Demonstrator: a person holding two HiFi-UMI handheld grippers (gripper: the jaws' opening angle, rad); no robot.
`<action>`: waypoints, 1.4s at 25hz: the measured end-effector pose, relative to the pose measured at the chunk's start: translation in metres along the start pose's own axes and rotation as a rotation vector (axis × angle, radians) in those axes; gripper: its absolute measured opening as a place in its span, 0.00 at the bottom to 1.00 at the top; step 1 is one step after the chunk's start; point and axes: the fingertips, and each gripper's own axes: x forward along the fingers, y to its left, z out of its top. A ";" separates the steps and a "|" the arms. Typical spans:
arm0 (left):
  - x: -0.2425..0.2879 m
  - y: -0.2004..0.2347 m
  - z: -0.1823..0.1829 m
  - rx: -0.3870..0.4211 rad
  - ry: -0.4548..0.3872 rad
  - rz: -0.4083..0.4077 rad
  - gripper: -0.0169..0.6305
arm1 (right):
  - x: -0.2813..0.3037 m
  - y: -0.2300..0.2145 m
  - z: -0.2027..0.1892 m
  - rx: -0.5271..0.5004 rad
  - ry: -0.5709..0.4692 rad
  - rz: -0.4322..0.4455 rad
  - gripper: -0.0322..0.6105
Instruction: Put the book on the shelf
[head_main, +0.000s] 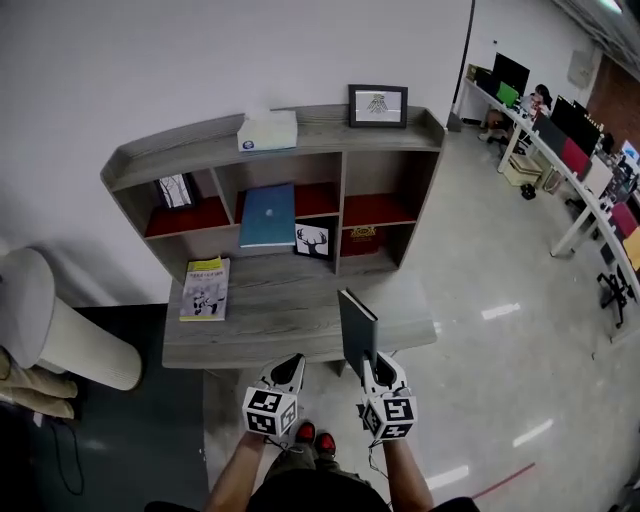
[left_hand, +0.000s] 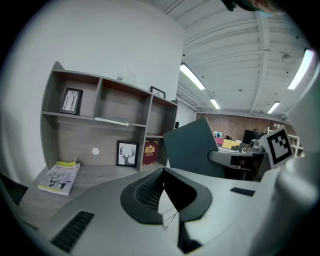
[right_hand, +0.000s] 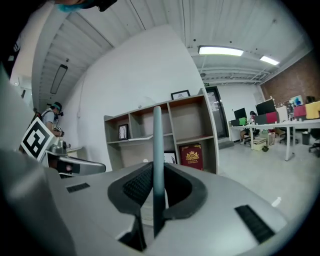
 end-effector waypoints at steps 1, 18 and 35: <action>-0.003 0.000 0.005 0.003 -0.014 0.006 0.04 | -0.002 0.003 0.006 -0.004 -0.010 0.009 0.16; -0.030 0.055 0.043 0.011 -0.100 0.129 0.04 | 0.016 0.056 0.082 -0.099 -0.164 0.130 0.16; 0.037 0.179 0.110 0.013 -0.108 0.114 0.04 | 0.151 0.086 0.169 -0.336 -0.257 0.083 0.16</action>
